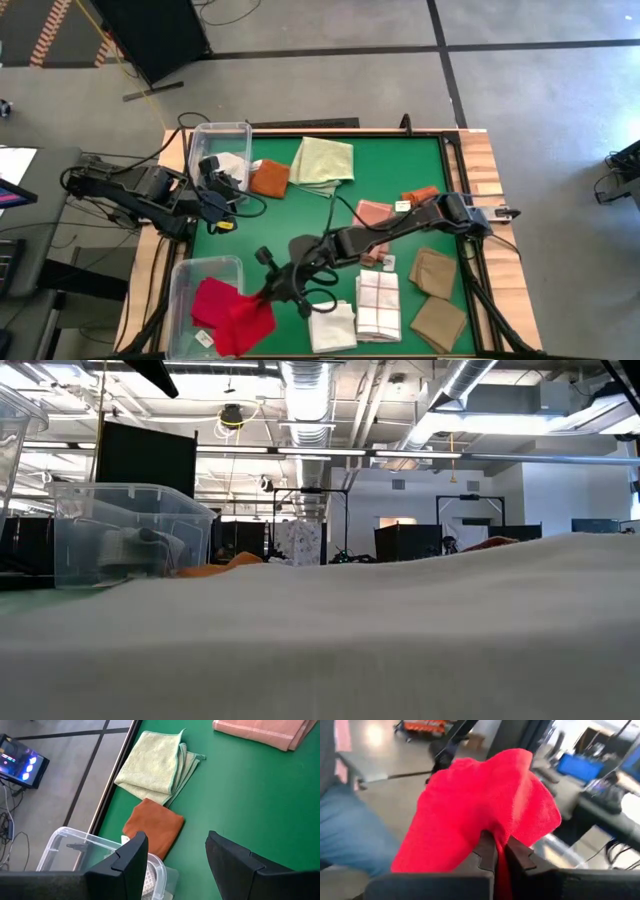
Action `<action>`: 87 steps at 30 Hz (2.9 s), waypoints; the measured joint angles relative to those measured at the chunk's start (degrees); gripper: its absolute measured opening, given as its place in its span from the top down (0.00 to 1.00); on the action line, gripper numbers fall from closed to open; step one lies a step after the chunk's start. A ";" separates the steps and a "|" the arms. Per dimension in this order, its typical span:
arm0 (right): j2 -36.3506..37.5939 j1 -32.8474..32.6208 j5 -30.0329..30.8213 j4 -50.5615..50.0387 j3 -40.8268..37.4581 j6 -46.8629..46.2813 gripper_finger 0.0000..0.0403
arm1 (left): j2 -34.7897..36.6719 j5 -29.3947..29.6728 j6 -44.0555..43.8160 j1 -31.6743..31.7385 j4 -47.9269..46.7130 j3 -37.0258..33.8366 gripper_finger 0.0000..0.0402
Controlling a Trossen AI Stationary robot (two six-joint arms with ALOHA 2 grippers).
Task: Sort towels by color in basket
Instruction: Put the red towel into the bottom transparent bin, then put the top orange towel into the bottom transparent bin
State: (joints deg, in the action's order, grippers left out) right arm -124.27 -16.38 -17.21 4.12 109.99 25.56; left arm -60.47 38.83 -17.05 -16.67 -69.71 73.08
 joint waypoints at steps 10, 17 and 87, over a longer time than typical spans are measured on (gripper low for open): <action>-0.70 3.14 0.46 9.94 -0.02 -1.95 0.91 | 0.00 -0.04 -0.35 0.00 -0.01 0.00 0.53; -1.47 3.78 0.45 12.32 -0.01 -1.72 0.91 | 0.00 -0.04 -0.21 -0.01 0.05 0.00 0.53; -0.68 2.74 11.66 -40.21 8.00 -7.40 0.35 | -2.57 -7.10 1.92 1.55 3.41 -6.58 0.53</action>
State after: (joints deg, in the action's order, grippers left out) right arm -124.95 -13.63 -5.55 -36.09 117.99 18.16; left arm -63.04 31.73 -15.13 -15.12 -66.30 66.50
